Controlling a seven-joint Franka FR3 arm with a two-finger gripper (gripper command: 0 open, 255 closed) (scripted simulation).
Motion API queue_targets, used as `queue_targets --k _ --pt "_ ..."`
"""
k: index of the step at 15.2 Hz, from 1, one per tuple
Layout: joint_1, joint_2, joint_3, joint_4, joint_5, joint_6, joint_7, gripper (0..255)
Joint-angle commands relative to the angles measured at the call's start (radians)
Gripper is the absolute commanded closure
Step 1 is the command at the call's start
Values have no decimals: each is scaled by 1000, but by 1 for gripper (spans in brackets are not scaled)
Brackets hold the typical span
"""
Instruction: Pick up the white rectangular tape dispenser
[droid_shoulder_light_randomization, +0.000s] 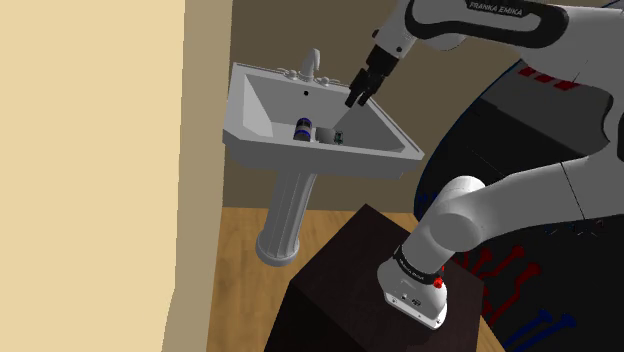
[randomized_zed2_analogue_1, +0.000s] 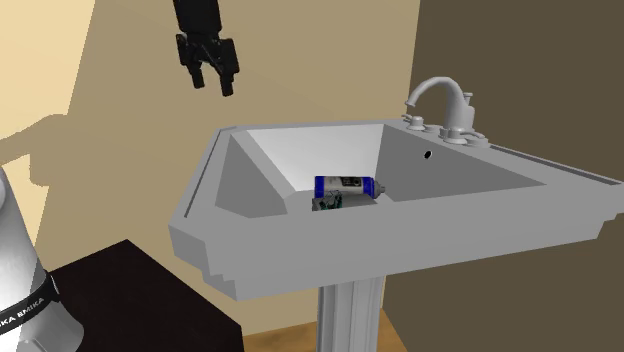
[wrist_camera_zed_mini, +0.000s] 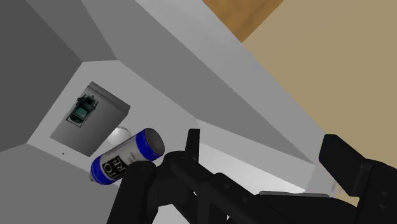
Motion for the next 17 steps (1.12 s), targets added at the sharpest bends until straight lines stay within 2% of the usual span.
queue_targets --k 1,9,13,17 --pt "-2 54 -42 4 -11 37 -54 0" --pt "4 298 -193 74 -2 157 -261 0" --pt "11 445 -263 140 40 202 -376 0" --pt "7 608 -320 227 112 230 -502 0"
